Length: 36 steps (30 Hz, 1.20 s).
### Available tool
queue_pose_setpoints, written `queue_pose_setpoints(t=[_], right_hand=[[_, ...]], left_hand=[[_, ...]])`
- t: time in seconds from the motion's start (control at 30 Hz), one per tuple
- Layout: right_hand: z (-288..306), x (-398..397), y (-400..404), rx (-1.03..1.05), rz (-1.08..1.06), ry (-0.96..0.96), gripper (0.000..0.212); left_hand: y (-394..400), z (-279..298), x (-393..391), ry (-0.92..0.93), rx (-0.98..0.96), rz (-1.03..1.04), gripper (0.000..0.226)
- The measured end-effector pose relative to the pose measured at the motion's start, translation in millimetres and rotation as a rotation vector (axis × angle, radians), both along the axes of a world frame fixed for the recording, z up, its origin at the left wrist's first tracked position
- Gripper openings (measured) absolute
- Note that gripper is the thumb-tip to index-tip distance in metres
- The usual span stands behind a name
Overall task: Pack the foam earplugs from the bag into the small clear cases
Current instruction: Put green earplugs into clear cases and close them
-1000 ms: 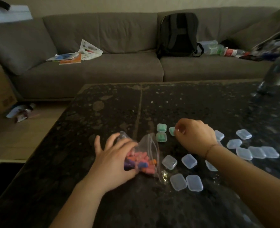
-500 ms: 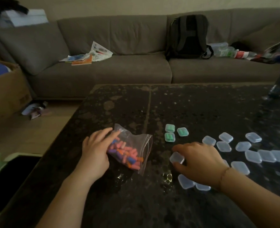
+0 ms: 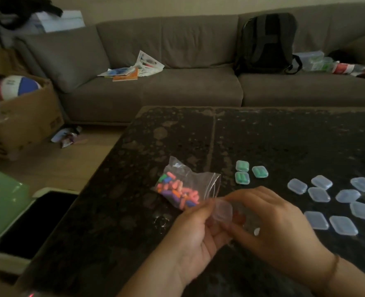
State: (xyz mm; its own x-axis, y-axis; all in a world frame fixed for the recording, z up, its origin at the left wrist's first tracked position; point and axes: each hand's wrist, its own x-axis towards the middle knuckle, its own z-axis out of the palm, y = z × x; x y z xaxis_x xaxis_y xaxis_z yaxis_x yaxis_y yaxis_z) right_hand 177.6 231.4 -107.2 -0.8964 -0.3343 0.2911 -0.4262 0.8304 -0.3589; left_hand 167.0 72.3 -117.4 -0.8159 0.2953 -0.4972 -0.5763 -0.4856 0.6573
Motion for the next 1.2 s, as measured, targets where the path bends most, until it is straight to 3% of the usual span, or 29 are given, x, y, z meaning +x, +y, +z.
queue_pose_setpoints(t=[0.5, 0.6, 0.8, 1.03, 1.2], right_hand=[[-13, 1, 4, -0.046, 0.02, 0.321, 0.02], [-16, -1, 4, 0.001, 0.014, 0.37, 0.019], [-21, -3, 1, 0.069, -0.017, 0.443, 0.024], [-24, -3, 0, 0.041, -0.036, 0.423, 0.02], [-12, -9, 7, -0.121, -0.127, 0.377, 0.02]], left_hand=[[-1, -6, 3, 0.023, 0.333, -0.012, 0.04], [2, -7, 3, 0.04, 0.334, 0.042, 0.041], [9, -10, 5, 0.079, 0.324, 0.08, 0.021], [10, -7, 9, 0.113, 0.296, 0.074, 0.031], [4, -8, 7, 0.156, 0.186, -0.134, 0.028]])
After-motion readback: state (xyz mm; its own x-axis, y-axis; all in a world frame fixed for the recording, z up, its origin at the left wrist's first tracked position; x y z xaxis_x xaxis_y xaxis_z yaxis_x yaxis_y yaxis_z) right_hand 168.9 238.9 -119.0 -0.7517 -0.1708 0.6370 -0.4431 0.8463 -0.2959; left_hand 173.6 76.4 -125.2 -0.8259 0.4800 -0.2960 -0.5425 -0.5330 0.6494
